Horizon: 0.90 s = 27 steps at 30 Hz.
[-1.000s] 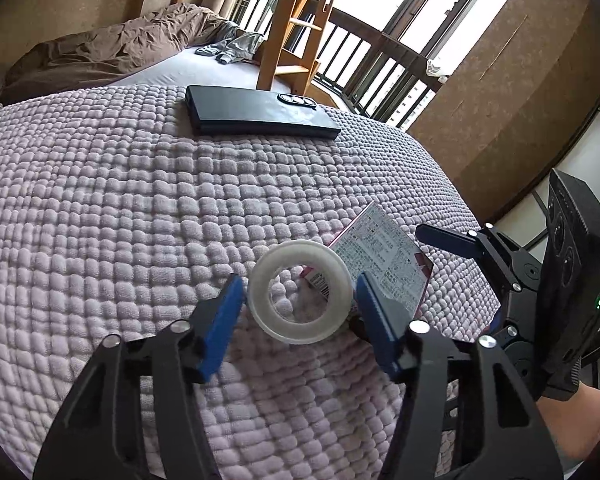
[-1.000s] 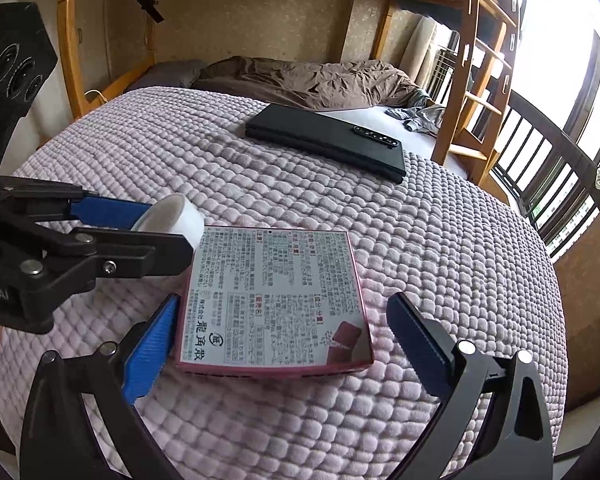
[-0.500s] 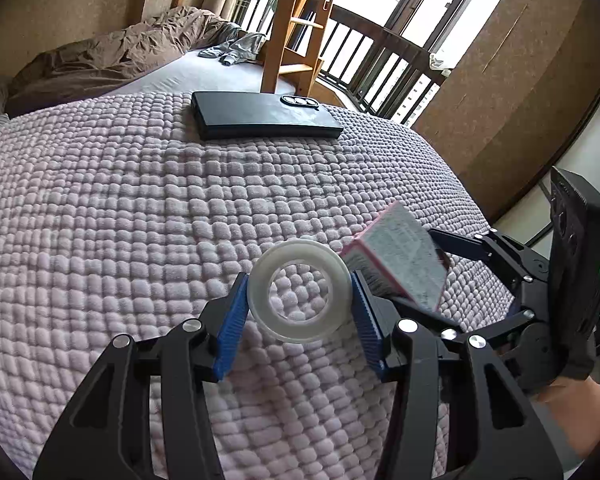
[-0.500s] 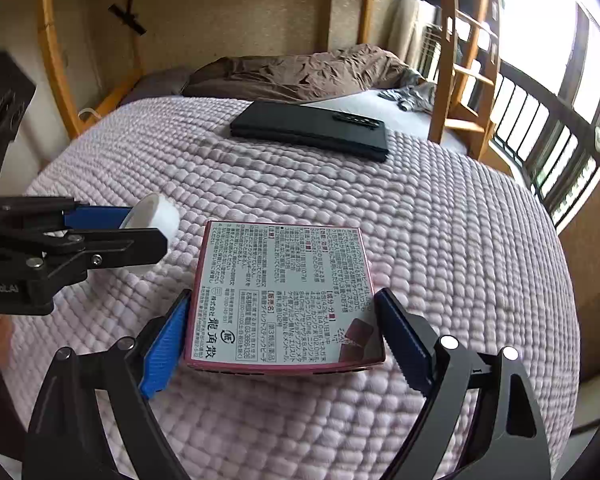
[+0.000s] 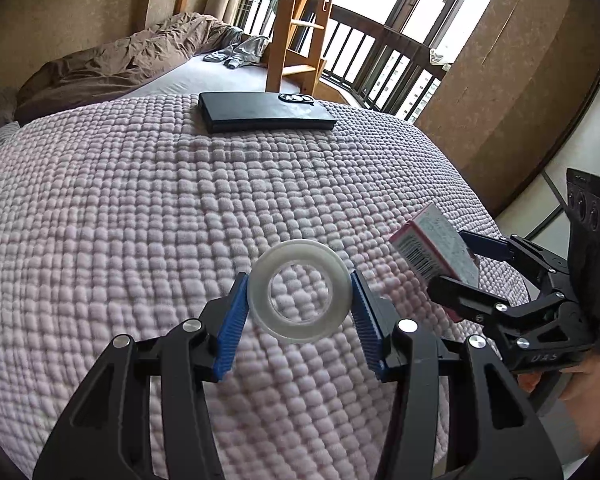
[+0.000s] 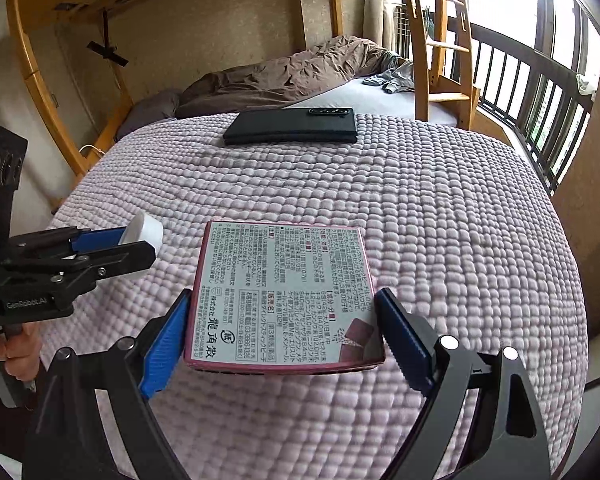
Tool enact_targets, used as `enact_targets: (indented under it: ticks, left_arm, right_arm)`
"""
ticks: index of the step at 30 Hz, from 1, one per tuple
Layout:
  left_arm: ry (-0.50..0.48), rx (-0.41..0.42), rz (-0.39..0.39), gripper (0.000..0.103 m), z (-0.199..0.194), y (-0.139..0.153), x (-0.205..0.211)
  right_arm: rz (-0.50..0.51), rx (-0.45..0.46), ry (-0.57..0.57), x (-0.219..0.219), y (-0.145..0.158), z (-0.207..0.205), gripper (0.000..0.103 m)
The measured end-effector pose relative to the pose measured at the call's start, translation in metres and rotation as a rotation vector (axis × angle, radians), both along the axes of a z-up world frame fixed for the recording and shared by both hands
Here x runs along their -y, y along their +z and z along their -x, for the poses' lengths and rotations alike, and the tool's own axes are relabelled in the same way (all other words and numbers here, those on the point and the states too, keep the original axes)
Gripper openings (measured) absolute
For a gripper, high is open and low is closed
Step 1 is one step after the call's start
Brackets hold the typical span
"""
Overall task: Collect trash
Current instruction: 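Carry the tape roll and pink-edged box over the white bin with both tools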
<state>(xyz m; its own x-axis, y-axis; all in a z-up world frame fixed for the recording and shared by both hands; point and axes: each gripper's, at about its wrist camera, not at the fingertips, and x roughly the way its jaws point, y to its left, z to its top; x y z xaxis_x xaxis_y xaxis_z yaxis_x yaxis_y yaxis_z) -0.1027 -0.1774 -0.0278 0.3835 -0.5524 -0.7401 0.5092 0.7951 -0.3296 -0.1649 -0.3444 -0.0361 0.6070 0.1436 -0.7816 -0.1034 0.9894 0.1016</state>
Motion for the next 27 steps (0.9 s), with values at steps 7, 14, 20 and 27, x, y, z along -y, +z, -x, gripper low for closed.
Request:
enact_targets:
  ticks: [7,14,20,27]
  left_arm:
    - [0.005,0.007,-0.002,0.052,0.027,0.006,-0.012]
    - [0.013,0.012,-0.021,0.052,0.053,0.011,-0.021]
    - [0.018,0.011,-0.022,0.052,0.072,0.014,-0.028]
    - [0.007,0.012,-0.031,0.052,0.095,0.018,-0.035]
  right_arm:
    - [-0.027,-0.006,0.004,-0.003,0.009,0.024,0.087]
    - [-0.047,-0.021,0.009,-0.006,0.010,0.053,0.087]
    - [-0.063,-0.031,0.011,-0.009,0.013,0.077,0.087]
    - [-0.096,-0.042,0.011,-0.009,0.020,0.106,0.087]
